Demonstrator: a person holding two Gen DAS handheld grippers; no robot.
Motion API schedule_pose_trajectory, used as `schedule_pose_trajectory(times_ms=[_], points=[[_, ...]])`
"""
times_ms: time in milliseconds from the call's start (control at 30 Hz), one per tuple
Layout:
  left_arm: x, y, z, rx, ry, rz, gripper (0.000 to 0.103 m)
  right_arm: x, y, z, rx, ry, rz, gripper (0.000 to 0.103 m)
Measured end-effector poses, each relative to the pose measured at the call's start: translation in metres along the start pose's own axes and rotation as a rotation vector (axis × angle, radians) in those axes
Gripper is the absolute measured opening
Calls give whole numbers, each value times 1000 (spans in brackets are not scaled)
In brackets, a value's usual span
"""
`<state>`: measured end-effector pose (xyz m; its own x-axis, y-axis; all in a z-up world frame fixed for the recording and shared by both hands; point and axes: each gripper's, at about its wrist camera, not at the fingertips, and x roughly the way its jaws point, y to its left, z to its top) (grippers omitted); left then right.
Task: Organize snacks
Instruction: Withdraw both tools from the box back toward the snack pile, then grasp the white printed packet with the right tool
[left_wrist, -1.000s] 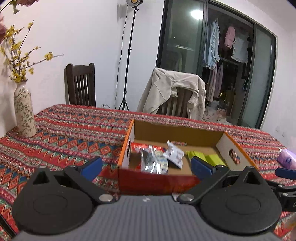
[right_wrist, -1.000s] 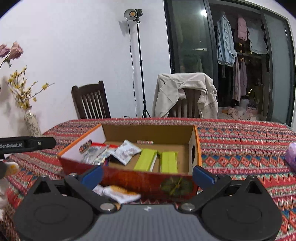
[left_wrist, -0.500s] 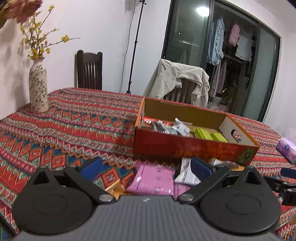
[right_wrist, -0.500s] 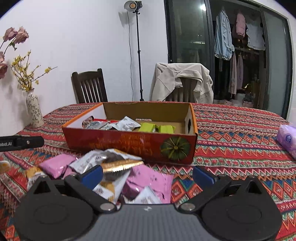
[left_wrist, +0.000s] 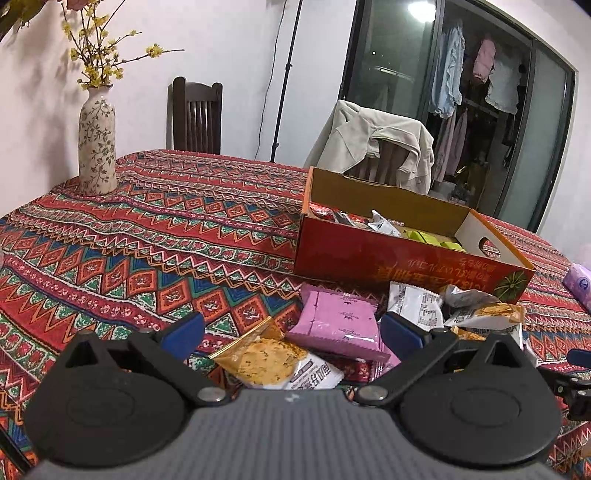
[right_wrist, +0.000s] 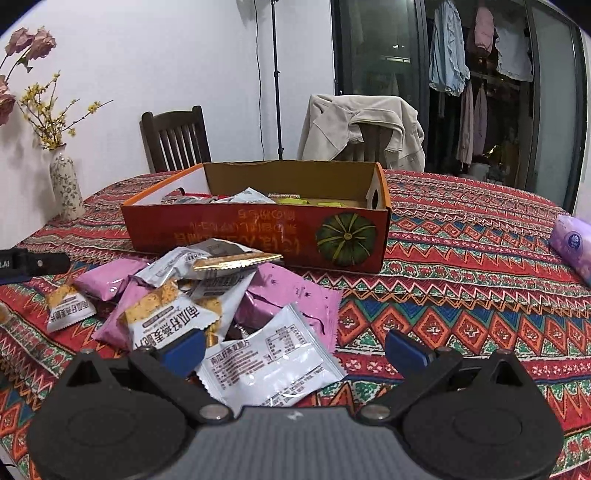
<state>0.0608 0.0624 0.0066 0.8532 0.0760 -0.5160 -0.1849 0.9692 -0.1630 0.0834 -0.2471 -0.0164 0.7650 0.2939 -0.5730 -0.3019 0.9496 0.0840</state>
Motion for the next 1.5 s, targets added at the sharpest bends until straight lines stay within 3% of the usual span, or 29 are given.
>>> schedule_pose_trajectory(times_ms=[233, 467, 633, 767, 900, 1233, 1267, 1333, 1500], points=[[6, -1, -1, -3, 22, 0, 103, 16, -4, 7, 73, 25, -25, 103], [7, 1, -3, -15, 25, 10, 103, 30, 4, -10, 21, 98, -61, 103], [7, 1, -5, -15, 34, 9, 103, 23, 7, -14, -13, 89, -55, 96], [5, 2, -5, -15, 35, 14, 103, 18, 8, -15, -14, 81, -42, 86], [3, 3, -6, -20, 32, 15, 103, 10, 0, -16, 18, 66, -38, 70], [-3, 3, -4, -18, 23, 27, 103, -9, -10, -16, 39, 10, -31, 48], [-3, 3, -4, -19, 24, 30, 103, -10, -11, -15, 42, 2, -30, 31], [-2, 2, -4, -20, 28, 34, 103, -11, -14, -13, 56, 0, -23, 6], [0, 0, -5, -18, 36, 36, 103, -11, -18, -13, 65, 0, -21, 14]])
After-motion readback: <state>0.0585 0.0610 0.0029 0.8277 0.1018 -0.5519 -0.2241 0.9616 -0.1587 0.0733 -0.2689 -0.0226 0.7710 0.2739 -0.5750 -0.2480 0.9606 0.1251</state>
